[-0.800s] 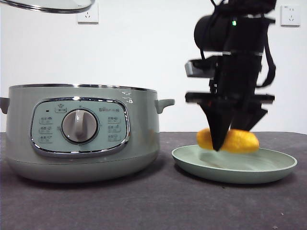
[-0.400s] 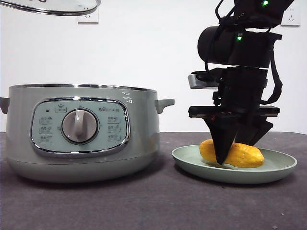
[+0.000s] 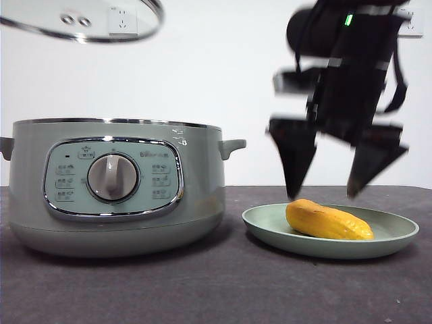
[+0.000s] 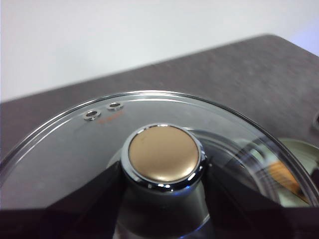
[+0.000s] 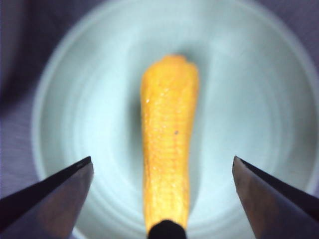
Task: Take the corn out from the steamer,put the corn on the plate,close the lid
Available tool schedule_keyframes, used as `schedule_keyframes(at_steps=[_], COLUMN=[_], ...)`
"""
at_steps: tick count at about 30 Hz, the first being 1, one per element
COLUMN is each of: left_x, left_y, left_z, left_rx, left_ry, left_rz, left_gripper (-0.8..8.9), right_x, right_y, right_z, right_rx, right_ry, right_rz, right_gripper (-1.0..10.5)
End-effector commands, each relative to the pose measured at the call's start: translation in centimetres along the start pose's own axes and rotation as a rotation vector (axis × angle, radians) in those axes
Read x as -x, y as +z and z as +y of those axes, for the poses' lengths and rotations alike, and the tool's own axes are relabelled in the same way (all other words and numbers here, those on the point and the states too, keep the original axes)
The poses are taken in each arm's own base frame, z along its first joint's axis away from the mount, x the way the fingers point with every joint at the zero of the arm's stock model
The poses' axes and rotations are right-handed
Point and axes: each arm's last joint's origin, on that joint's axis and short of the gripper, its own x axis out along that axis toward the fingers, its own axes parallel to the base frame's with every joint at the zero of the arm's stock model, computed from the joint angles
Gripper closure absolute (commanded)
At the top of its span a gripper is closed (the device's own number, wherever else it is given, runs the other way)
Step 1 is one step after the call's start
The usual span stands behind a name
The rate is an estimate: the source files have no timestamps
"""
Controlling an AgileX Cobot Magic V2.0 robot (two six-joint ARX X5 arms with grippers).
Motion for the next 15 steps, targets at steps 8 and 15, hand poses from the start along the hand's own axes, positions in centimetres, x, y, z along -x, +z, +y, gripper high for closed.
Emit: schedule_keyframes(at_steps=[8,15], left_x=[-5.3,-8.6], left_y=[0.2,-0.6], left_z=[-0.7,-1.0], left_rx=[0.030,0.028], left_ry=[-0.071,-0.081], left_rz=[0.027,0.083], left_gripper=[8.22,8.22], right_x=[8.3,12.3], right_y=[-1.6,-3.1], right_z=[-0.6,-1.0], right_rx=[-0.026,-0.044], right_ry=[0.014,0.006], right_rz=[-0.198,-0.302], right_gripper=[4.7,4.7])
